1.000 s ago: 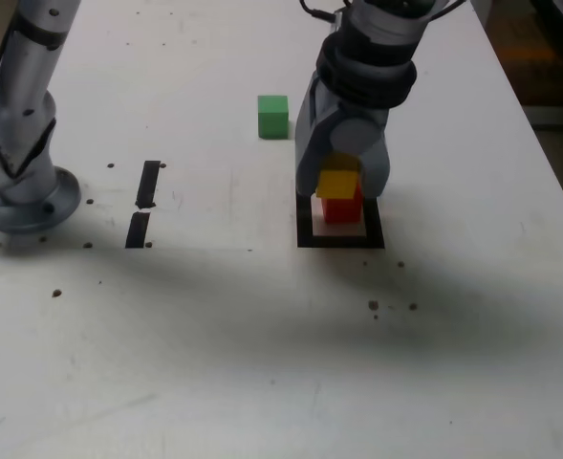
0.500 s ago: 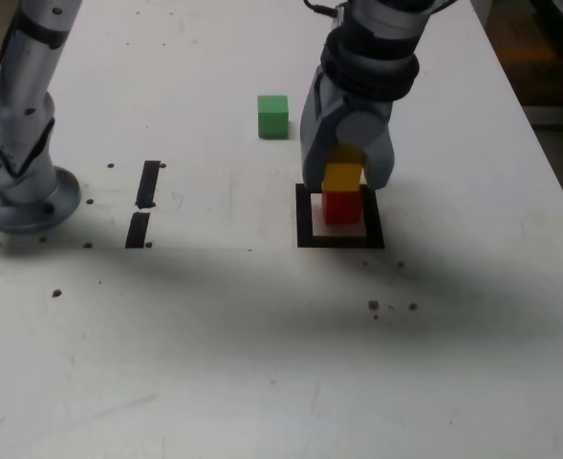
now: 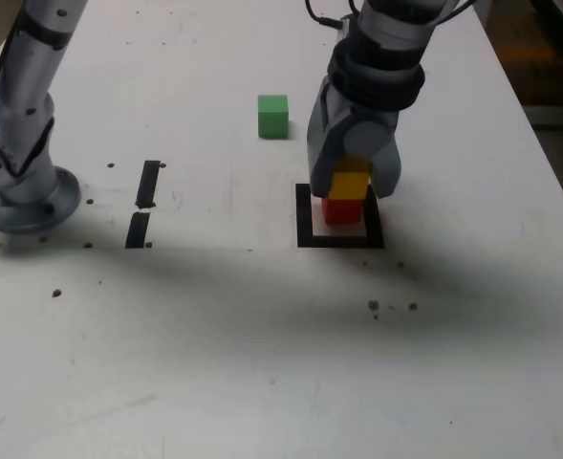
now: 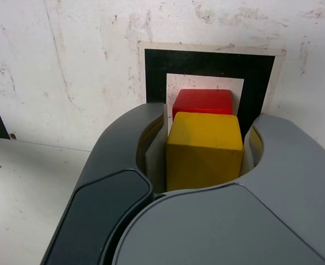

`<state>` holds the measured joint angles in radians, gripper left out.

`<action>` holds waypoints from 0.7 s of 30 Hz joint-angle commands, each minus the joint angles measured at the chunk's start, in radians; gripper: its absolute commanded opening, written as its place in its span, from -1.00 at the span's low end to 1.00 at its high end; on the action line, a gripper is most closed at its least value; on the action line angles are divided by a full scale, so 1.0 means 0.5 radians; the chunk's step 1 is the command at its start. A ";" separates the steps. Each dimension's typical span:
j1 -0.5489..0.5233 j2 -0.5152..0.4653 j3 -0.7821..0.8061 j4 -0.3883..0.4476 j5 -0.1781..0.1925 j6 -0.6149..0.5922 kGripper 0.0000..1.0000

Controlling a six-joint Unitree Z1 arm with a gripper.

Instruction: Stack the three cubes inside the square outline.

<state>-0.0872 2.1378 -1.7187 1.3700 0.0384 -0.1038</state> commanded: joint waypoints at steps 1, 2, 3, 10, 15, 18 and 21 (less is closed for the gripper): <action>0.006 0.012 0.014 0.000 -0.004 -0.001 -0.25; 0.006 0.010 0.016 0.000 -0.005 -0.001 -0.13; 0.006 0.009 0.018 0.001 -0.005 -0.001 0.04; 0.006 -0.031 0.014 0.042 -0.006 -0.021 0.99; 0.006 -0.102 -0.013 0.110 -0.008 -0.021 0.99; 0.020 -0.182 -0.025 0.196 0.021 -0.017 0.99; 0.093 -0.298 0.009 0.264 0.068 0.017 0.99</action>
<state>-0.0611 2.0161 -1.7238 1.4963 0.0649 -0.1026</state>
